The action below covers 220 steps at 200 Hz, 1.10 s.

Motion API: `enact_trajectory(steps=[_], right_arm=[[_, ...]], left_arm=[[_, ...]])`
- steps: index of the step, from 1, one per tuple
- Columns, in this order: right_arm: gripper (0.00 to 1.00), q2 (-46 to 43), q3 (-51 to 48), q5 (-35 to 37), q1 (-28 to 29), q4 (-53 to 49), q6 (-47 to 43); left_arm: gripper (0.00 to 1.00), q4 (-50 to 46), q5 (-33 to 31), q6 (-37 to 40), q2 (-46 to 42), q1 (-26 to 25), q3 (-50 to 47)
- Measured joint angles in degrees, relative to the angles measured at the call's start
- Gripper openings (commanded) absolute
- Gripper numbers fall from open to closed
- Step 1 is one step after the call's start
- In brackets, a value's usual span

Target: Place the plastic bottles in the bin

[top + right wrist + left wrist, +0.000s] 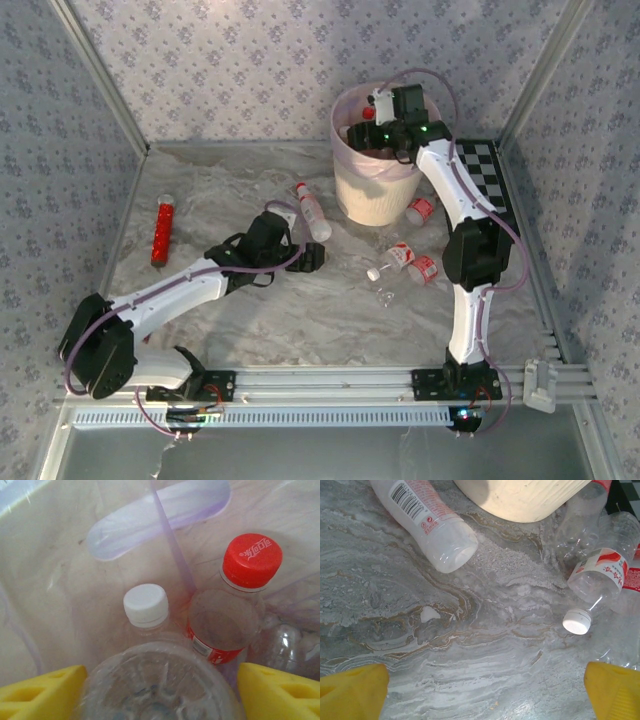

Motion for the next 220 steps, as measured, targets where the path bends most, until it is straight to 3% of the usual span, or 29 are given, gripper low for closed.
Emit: enact_trajectory(steps=[11, 56, 96, 150, 220], right_arm=[[1.0, 0.02, 0.63, 0.0, -0.13, -0.98, 0.35], [1.0, -2.64, 2.75, 0.09, -1.25, -3.65, 0.13], [1.0, -12.72, -1.77, -0.68, -5.11, -3.3, 0.57], [1.0, -35.15, -19.43, -2.36, -7.63, 0.7, 1.75], [1.0, -63.04, -48.19, -2.4, -10.82, 2.14, 5.31]], left_arm=[[1.0, -0.04, 0.0, -0.26, 0.72, 0.09, 0.15], [1.0, -0.2, 0.0, -2.34, 4.2, 0.74, 2.58], [1.0, -0.22, -0.55, -7.3, 8.94, 2.91, 5.9], [1.0, -0.24, -2.49, -13.66, 17.46, 5.57, 12.0], [0.98, -0.66, -2.8, -14.29, 31.04, 6.64, 22.99]])
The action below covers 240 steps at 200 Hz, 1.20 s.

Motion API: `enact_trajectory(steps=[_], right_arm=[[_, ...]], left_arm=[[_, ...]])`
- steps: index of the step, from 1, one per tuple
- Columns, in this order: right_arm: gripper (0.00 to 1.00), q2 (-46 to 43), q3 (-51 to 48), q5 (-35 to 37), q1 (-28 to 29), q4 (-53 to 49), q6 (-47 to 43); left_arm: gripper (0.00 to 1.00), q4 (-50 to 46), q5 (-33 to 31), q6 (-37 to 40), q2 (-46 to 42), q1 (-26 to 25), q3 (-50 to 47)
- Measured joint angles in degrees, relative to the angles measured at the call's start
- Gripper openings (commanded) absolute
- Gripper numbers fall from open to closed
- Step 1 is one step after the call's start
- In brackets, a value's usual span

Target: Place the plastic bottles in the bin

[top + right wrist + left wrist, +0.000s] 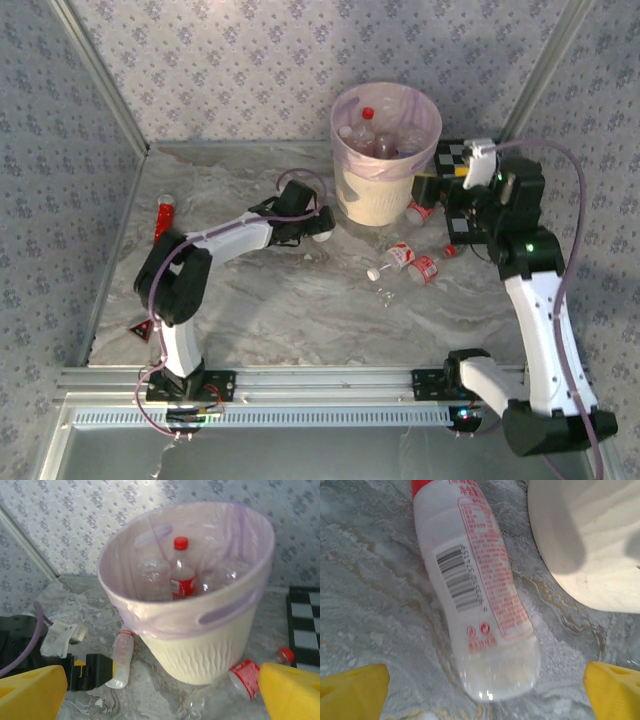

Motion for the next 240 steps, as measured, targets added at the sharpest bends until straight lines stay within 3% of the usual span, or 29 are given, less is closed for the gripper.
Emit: enact_trajectory(steps=[51, 117, 166, 211, 240], right_arm=[[1.0, -8.68, -9.99, -1.6, -2.21, -1.29, 3.96], [1.0, -19.96, -26.84, -0.87, -2.8, -0.63, 12.22], [1.0, -16.87, -30.51, -5.35, -2.86, 3.67, 16.63], [0.98, -14.64, -30.08, -8.02, -1.01, 9.68, 19.58], [0.97, -7.91, -22.16, -7.54, 4.55, 11.43, 19.91]], left_arm=[[0.92, 0.0, -0.39, -1.29, 4.37, 1.05, 1.75], [0.7, 0.92, -1.2, -2.21, 5.2, 1.05, 1.6], [0.37, 0.85, -2.89, -0.07, 4.7, 1.05, 0.81], [0.31, 2.78, -3.87, 7.3, -5.33, 1.16, -6.95], [0.27, 5.29, -3.98, 13.66, -15.58, 1.16, -12.52]])
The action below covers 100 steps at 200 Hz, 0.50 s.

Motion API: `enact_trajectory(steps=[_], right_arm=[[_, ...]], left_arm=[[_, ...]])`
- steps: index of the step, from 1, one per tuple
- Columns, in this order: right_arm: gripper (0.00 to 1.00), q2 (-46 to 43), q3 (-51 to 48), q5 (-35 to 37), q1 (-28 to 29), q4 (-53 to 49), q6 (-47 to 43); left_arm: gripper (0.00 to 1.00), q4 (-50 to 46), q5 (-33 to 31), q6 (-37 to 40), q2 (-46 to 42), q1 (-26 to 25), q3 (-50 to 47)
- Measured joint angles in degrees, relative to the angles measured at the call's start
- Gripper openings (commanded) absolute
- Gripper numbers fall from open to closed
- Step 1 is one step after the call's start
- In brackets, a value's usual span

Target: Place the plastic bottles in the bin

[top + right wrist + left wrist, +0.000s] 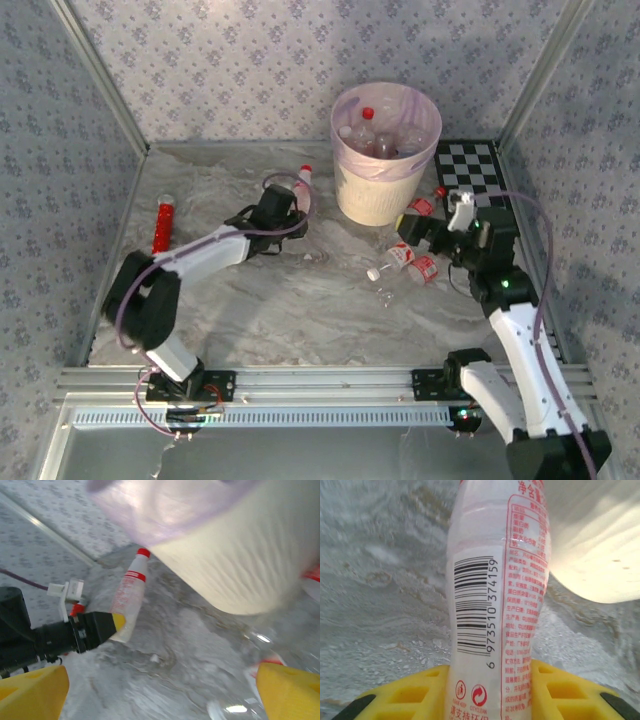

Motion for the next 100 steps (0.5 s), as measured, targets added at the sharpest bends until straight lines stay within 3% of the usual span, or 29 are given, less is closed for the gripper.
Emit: enact_trajectory(steps=[51, 100], right_arm=[[0.93, 16.02, 18.56, 3.93, 13.44, 2.12, -2.64], [0.89, 27.26, 26.4, 5.09, 17.46, 4.04, 0.26]], left_arm=[[0.26, 10.03, 10.56, 10.75, -18.58, -0.02, -16.0], [0.26, 14.32, 16.52, 15.15, -31.67, -0.13, -24.63]])
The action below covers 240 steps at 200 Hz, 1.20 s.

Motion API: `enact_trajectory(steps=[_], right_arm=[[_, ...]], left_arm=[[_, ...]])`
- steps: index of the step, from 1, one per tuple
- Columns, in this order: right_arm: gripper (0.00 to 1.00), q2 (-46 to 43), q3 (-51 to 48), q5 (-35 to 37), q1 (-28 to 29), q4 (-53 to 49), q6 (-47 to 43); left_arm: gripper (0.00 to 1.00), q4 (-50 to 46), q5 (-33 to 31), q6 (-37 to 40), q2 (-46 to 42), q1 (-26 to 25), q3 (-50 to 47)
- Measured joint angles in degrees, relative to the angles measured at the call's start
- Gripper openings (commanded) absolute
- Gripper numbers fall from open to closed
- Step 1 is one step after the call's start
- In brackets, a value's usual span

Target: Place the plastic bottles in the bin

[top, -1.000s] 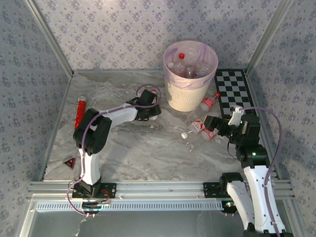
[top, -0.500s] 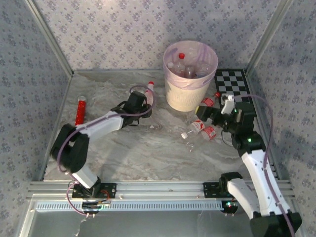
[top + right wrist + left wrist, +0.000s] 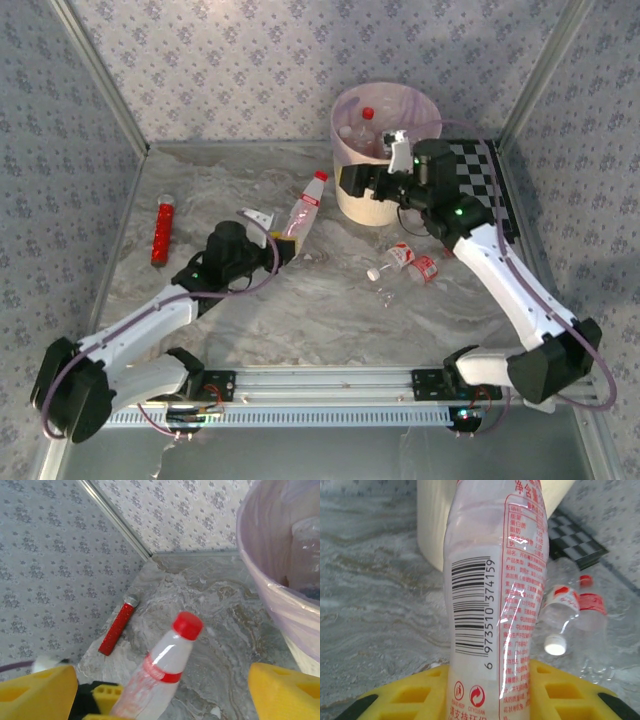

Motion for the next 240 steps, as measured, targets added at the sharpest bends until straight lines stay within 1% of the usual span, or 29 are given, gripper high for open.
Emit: enact_trajectory(steps=[15, 39, 54, 63, 75, 82, 112, 125, 133, 140, 154, 161, 163, 200, 220, 240], right_arm=[[0.89, 2.56, 0.02, -0.72, 0.63, 1.77, 2.08], [0.88, 6.93, 1.03, -1.79, 3.23, 3.67, 3.63], [0.84, 9.53, 2.62, -2.58, 4.59, 4.15, 3.87], [0.78, 10.84, 3.65, -3.5, 5.09, 4.76, 4.0], [0.63, 12.07, 4.48, -5.2, 5.33, 6.29, 4.7], [0.56, 12.55, 4.79, -6.08, 5.33, 6.99, 4.9], [0.32, 12.92, 5.38, -6.99, 5.25, 7.48, 4.52], [0.26, 12.92, 5.79, -7.02, 5.25, 7.1, 4.83], [0.23, 12.9, 6.16, -6.93, 5.25, 6.75, 4.68], [0.21, 12.9, 6.58, -6.93, 5.22, 6.27, 4.46], [0.19, 12.9, 7.74, -7.1, 5.18, 5.11, 3.45], [0.17, 12.9, 8.85, -7.02, 5.14, 4.17, 2.58], [0.17, 12.9, 9.07, -7.02, 5.07, 3.93, 2.38], [0.13, 12.35, 18.49, -5.22, 1.53, -1.11, -3.48], [0.09, 10.34, 23.47, -1.9, -1.2, -3.45, -8.13], [0.03, 7.08, 25.42, 1.57, -4.61, -3.28, -12.52]], left_arm=[[0.26, 0.94, 0.87, 0.63, -2.69, -0.24, -0.28], [0.26, 2.71, 1.7, 1.14, -5.01, -0.68, -0.33], [0.26, 3.34, 1.95, 1.29, -5.18, -0.87, -0.35], [0.26, 3.48, 1.99, 1.36, -5.07, -1.05, -0.48], [0.26, 3.52, 2.21, 1.46, -4.72, -1.51, -0.52], [0.26, 3.61, 2.36, 1.51, -4.55, -1.7, -0.52], [0.28, 4.09, 2.27, 1.77, -4.13, -2.14, -0.52], [0.33, 4.28, 1.75, 1.97, -4.11, -2.16, -0.52], [0.41, 4.24, 1.25, 1.99, -4.13, -2.19, -0.48], [0.54, 4.17, 1.03, 1.99, -4.11, -2.27, -0.31], [0.85, 3.37, 0.76, 1.84, -3.8, -2.36, 0.57], [0.97, 2.75, 0.46, 1.86, -3.67, -2.43, 1.16], [0.99, 2.6, 0.37, 1.86, -3.65, -2.43, 1.31], [1.0, -1.4, -1.53, 1.51, -3.13, -2.43, 4.44], [1.0, -2.97, -1.97, 1.49, -2.25, -2.4, 5.44], [1.0, -3.96, -2.01, 1.29, -0.87, -2.43, 5.51]])
